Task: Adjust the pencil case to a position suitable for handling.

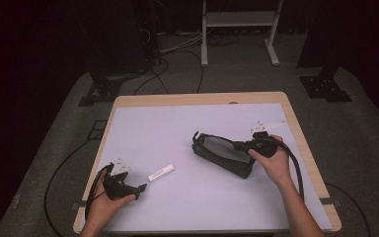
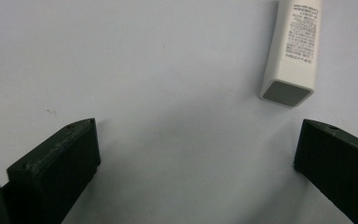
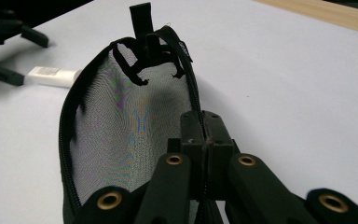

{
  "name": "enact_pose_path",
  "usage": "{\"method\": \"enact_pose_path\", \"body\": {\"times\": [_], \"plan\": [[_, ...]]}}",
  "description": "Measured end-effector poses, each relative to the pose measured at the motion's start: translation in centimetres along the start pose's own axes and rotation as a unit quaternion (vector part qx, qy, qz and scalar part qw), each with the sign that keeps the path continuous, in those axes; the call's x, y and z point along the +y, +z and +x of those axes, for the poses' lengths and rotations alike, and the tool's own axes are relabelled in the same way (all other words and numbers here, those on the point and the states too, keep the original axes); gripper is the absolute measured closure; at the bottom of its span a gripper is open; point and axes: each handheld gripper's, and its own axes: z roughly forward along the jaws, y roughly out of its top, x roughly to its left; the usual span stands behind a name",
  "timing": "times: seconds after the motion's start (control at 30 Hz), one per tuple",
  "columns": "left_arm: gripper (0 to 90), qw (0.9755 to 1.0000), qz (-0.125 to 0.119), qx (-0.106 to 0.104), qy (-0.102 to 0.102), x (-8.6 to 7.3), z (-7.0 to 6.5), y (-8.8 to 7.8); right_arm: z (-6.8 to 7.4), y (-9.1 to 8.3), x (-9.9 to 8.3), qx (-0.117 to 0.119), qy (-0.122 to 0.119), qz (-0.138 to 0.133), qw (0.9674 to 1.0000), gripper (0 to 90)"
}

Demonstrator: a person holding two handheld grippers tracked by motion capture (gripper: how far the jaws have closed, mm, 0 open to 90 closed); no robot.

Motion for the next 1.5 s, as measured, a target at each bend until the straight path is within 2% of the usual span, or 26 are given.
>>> {"method": "enact_pose_path", "body": {"times": [0.17, 0.3, 0.5, 0.8, 0.93, 1.13, 1.23, 1.33, 1.37, 1.47, 1.5], "plan": [[0.0, 1.0000, 0.000, 0.000, 0.000, 0.0, 0.0, 0.0, 0.6, -0.1, 0.1, 0.017, -0.014, 0.004, 0.9997, 87.7], [0.0, 1.0000, 0.000, 0.000, 0.000, 0.0, 0.0, 0.0, 0.9, -0.2, 0.1, 0.030, -0.015, 0.003, 0.9994, 87.7], [0.0, 1.0000, 0.000, 0.000, 0.000, 0.0, 0.0, 0.0, 1.5, -0.2, 0.2, 0.061, -0.028, 0.002, 0.9977, 87.8], [0.0, 1.0000, 0.000, 0.000, 0.000, 0.0, 0.0, 0.0, 2.4, 0.0, 0.1, 0.085, -0.047, 0.012, 0.9952, 87.7], [0.0, 1.0000, 0.000, 0.000, 0.000, 0.0, 0.0, 0.0, 2.8, 0.3, 0.1, 0.103, -0.060, 0.021, 0.9927, 87.7], [0.0, 1.0000, 0.000, 0.000, 0.000, 0.0, 0.0, 0.0, 3.3, 0.6, 0.1, 0.119, -0.068, 0.024, 0.9902, 87.7], [0.0, 1.0000, 0.000, 0.000, 0.000, 0.0, 0.0, 0.0, 3.6, 0.9, 0.1, 0.133, -0.075, 0.026, 0.9879, 87.7], [0.0, 1.0000, 0.000, 0.000, 0.000, 0.0, 0.0, 0.0, 3.8, 1.0, 0.1, 0.137, -0.079, 0.029, 0.9869, 87.7], [0.0, 1.0000, 0.001, 0.000, 0.000, 0.0, 0.0, 0.0, 4.0, 1.2, 0.1, 0.143, -0.083, 0.034, 0.9856, 87.7], [0.0, 1.0000, 0.000, 0.000, 0.000, 0.0, 0.0, 0.0, 4.2, 1.3, 0.1, 0.149, -0.086, 0.037, 0.9844, 87.7], [0.0, 1.0000, 0.001, 0.000, 0.000, 0.0, 0.0, 0.0, 4.4, 1.5, 0.1, 0.157, -0.088, 0.042, 0.9827, 87.7]]}}
